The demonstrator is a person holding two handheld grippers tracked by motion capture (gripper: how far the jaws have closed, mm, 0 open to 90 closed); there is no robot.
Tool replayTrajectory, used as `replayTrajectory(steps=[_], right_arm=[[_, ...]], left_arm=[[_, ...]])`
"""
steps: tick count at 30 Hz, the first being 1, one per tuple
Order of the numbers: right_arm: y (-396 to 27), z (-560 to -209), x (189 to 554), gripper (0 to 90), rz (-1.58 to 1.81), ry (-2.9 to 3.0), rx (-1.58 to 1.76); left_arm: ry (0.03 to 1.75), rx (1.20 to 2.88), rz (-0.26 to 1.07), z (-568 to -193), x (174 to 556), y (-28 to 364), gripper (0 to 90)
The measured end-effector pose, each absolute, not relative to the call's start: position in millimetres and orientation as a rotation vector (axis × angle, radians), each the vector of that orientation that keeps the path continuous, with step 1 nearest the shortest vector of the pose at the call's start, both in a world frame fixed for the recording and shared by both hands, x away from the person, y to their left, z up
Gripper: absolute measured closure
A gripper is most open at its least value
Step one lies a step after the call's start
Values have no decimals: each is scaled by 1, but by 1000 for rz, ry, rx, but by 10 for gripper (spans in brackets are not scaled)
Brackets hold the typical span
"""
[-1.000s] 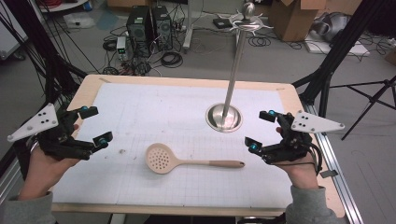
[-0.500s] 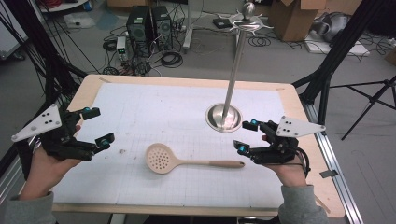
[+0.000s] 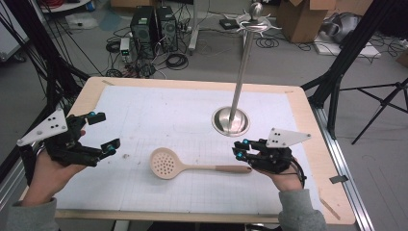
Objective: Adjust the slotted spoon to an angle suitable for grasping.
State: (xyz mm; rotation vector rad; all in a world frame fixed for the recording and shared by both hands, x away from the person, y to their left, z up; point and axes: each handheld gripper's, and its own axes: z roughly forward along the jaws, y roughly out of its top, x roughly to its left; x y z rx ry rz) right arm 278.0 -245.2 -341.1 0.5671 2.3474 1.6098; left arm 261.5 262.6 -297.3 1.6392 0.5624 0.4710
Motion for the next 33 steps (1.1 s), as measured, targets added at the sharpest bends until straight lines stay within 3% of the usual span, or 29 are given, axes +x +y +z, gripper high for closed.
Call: replayTrajectory(steps=[4,33], right_arm=[[-243,-353,281,892,1608,2391,575],[-243,-423,287,900,1408,2553,685]], left_arm=[[567,1641,470,-298,262,263,47],[579,1665,461,-303,264,262,47]])
